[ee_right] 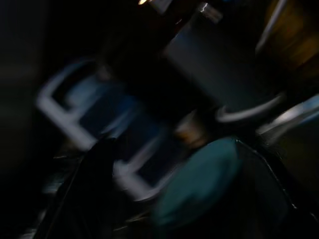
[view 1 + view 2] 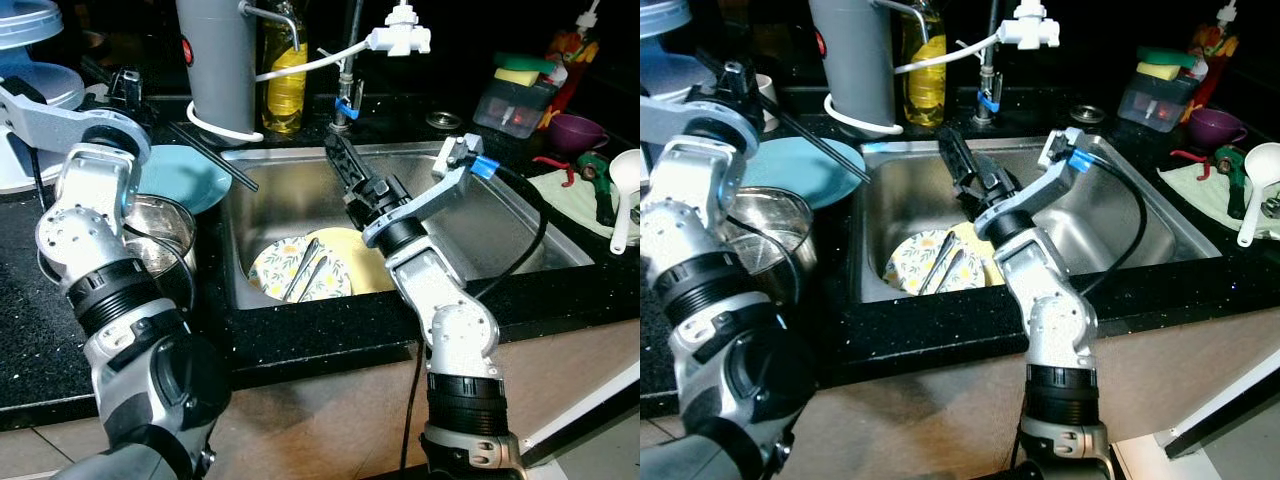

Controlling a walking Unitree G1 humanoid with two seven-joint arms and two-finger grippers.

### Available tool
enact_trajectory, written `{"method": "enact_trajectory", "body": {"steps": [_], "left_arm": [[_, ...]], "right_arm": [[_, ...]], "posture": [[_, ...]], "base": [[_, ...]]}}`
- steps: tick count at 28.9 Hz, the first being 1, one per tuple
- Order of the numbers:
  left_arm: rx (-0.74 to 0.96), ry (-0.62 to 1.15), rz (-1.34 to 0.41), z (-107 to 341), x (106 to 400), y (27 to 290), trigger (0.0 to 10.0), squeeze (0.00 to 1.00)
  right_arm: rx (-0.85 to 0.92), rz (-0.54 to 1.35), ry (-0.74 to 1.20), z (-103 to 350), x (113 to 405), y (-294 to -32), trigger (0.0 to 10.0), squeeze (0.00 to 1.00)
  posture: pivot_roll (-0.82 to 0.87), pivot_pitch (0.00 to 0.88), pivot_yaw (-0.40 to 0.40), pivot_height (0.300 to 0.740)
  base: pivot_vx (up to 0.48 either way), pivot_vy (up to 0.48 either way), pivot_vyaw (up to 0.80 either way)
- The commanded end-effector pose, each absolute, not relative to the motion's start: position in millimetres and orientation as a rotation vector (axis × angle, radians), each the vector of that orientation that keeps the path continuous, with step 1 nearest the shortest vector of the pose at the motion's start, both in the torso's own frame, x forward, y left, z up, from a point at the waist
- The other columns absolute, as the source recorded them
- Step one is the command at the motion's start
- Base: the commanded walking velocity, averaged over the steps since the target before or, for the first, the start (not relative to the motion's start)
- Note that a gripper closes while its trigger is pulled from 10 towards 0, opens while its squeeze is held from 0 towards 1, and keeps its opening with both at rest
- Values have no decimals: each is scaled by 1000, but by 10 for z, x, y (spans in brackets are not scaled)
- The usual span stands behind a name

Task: Kitchen organization

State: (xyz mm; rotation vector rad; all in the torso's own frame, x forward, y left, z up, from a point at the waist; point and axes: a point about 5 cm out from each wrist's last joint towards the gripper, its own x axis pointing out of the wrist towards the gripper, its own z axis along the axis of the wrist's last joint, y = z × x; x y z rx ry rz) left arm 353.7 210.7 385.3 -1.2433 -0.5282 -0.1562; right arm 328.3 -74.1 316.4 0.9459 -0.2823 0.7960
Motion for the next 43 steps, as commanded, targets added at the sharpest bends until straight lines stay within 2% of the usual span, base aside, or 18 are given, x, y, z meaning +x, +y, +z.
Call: {"method": "enact_trajectory", "body": {"steps": [1, 8, 12, 13, 19, 24, 42, 43], "left_arm": [[-1237, -501, -135, 3764, 3562, 2050, 0, 0], [-1213, -496, -174, 3781, 3550, 1892, 0, 0], [-1215, -502, -180, 3802, 3547, 1866, 0, 0], [-1227, -503, -193, 3816, 3545, 1847, 0, 0], [-1246, -493, -250, 3856, 3542, 1786, 0, 0], [-1187, -469, -323, 3895, 3525, 1688, 0, 0], [-1165, -425, -344, 3845, 3546, 1623, 0, 0], [-1164, -423, -344, 3844, 3549, 1624, 0, 0]], "right_arm": [[1088, 880, -230, 3139, 3190, -576, 10000, 1000], [991, 981, -189, 3113, 3072, -451, 10000, 1000], [765, 973, -172, 3065, 3054, -406, 10000, 1000], [708, 962, -146, 3034, 3055, -392, 10000, 0], [661, 931, -123, 2983, 3084, -404, 10000, 0], [652, 922, -140, 2989, 3103, -442, 10000, 0], [778, 947, -165, 3088, 3095, -430, 10000, 0], [785, 952, -166, 3093, 3092, -429, 9216, 0]], "posture": [[43, 190, -32, 740], [38, 182, -25, 740], [38, 185, -26, 740], [38, 187, -27, 740], [39, 189, -30, 740], [40, 193, -32, 740], [42, 193, -29, 740], [43, 193, -29, 740]], "base": [[0, 0, 0], [0, 0, 0], [0, 0, 0], [0, 0, 0], [0, 0, 0], [0, 0, 0], [0, 0, 0], [0, 0, 0]]}}
